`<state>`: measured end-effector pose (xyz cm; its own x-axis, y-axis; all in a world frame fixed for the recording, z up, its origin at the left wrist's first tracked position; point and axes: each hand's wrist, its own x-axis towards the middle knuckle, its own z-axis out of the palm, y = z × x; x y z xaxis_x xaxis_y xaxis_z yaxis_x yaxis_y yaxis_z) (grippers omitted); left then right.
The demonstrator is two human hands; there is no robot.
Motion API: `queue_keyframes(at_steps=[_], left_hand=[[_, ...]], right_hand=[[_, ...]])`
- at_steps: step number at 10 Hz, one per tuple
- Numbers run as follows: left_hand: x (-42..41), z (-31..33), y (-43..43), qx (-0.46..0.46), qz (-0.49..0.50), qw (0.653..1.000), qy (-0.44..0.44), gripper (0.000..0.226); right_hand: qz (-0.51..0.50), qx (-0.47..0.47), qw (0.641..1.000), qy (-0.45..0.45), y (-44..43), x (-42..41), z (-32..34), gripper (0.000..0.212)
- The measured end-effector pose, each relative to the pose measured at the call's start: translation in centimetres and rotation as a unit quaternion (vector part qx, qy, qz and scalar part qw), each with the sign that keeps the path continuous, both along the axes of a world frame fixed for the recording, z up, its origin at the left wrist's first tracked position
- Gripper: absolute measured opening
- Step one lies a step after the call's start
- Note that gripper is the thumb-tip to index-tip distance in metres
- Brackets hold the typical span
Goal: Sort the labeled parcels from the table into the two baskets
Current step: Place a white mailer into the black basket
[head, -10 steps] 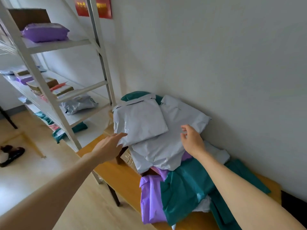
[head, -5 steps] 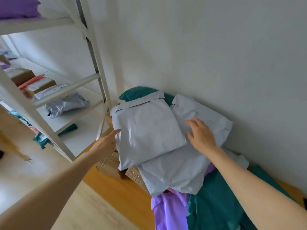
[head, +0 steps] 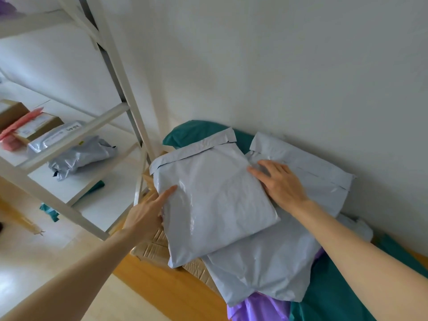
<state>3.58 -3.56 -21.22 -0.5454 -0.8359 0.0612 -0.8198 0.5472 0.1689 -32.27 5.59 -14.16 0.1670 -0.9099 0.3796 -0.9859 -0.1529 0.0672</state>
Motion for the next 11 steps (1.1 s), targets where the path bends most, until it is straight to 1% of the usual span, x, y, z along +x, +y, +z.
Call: queue_keyframes(at_steps=[1, 2, 3, 4, 5, 6, 7, 8, 9, 10, 11], left_hand=[[0.2, 0.6, -1.0, -0.008, -0.039, 0.998, 0.043, 0.084], [0.4, 2.0, -2.0, -0.008, -0.065, 0.994, 0.088, 0.067], [0.8, 4.4, -3.3, -0.018, -0.078, 0.989, 0.121, 0.062], [1.3, 6.4, -4.4, 0.011, -0.056, 0.985, 0.16, 0.052], [1.8, 8.3, -6.0, 0.067, -0.003, 0.968, 0.24, 0.033], [1.7, 11.0, -7.8, 0.081, 0.025, 0.949, 0.302, 0.019], [1.5, 12.9, -9.8, 0.086, 0.077, 0.932, 0.344, 0.013], [0.3, 16.6, -11.4, -0.013, -0.002, 0.936, 0.352, 0.017], [-0.6, 19.3, -12.3, -0.042, -0.058, 0.927, 0.368, 0.018], [-1.5, 20.7, -12.4, -0.044, -0.088, 0.924, 0.37, 0.022], [-2.6, 21.9, -11.8, 0.014, -0.101, 0.908, 0.407, 0.021]], right_hand=[[-0.014, -0.019, 1.0, -0.004, 0.3, 0.7, 0.5, 0.055], [-0.038, -0.033, 0.999, -0.011, 0.6, 2.0, 1.1, 0.049], [-0.104, 0.039, 0.992, -0.052, 0.7, 3.5, 1.4, 0.026], [-0.133, 0.021, 0.981, -0.141, 1.0, 5.1, 2.4, 0.024], [-0.135, -0.031, 0.951, -0.278, 1.3, 7.3, 3.5, 0.033], [-0.192, -0.089, 0.905, -0.369, 0.6, 9.3, 4.6, 0.029], [-0.244, -0.129, 0.874, -0.401, -0.4, 11.0, 6.5, 0.018], [-0.238, -0.171, 0.843, -0.452, -0.6, 12.4, 8.6, 0.014], [-0.253, -0.197, 0.82, -0.474, -0.4, 13.0, 10.3, 0.021], [-0.259, -0.234, 0.798, -0.491, 0.3, 13.1, 11.7, 0.03], [-0.271, -0.253, 0.775, -0.511, 1.5, 13.1, 12.9, 0.03]])
